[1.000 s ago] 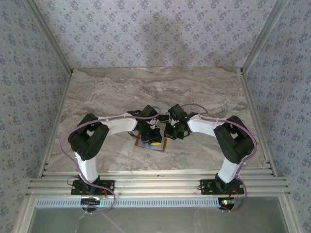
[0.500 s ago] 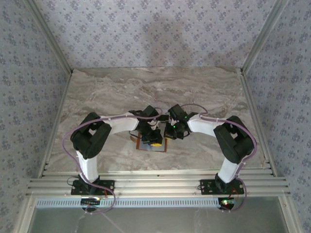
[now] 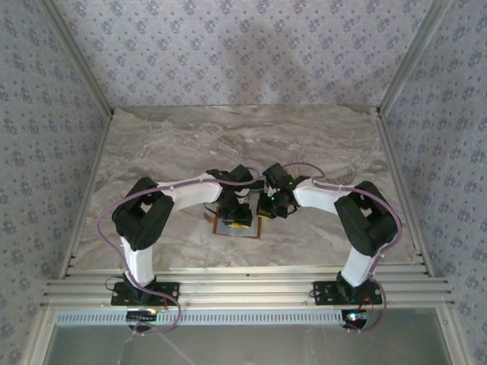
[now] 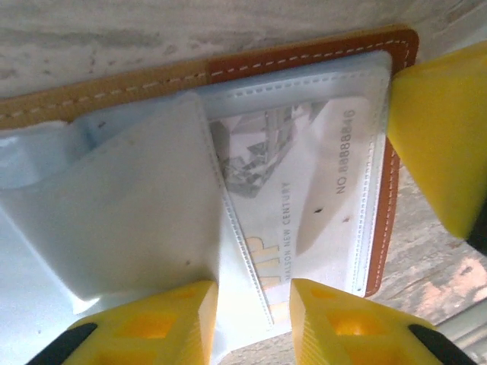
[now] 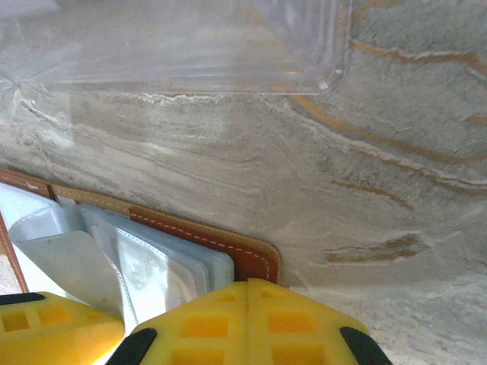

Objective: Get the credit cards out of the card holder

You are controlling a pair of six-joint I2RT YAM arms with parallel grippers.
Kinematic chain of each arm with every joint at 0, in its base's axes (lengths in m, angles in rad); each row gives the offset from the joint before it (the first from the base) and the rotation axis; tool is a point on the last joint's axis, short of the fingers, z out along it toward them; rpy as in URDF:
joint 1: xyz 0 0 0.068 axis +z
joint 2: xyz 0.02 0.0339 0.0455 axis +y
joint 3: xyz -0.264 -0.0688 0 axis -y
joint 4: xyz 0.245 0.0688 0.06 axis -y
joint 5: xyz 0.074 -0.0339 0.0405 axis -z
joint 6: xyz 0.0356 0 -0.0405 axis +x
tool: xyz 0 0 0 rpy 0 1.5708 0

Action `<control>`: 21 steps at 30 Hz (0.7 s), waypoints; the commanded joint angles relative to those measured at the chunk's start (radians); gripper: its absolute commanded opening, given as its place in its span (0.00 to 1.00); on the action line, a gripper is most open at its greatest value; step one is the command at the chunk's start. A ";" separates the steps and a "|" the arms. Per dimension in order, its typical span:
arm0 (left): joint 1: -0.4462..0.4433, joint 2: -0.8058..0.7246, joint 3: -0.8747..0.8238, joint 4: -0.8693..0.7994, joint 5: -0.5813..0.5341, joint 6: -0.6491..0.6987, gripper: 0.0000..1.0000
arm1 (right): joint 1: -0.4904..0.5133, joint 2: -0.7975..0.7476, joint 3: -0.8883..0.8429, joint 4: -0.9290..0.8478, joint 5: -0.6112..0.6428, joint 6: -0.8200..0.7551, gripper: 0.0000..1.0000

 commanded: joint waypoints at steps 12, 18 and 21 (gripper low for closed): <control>-0.083 0.060 0.143 -0.272 -0.365 0.040 0.46 | 0.009 0.015 0.022 -0.061 0.026 -0.015 0.02; -0.092 0.069 0.189 -0.340 -0.491 0.040 0.50 | 0.010 0.014 0.024 -0.065 0.027 -0.016 0.02; -0.093 0.059 0.204 -0.351 -0.530 0.048 0.52 | 0.010 0.012 0.025 -0.067 0.027 -0.018 0.02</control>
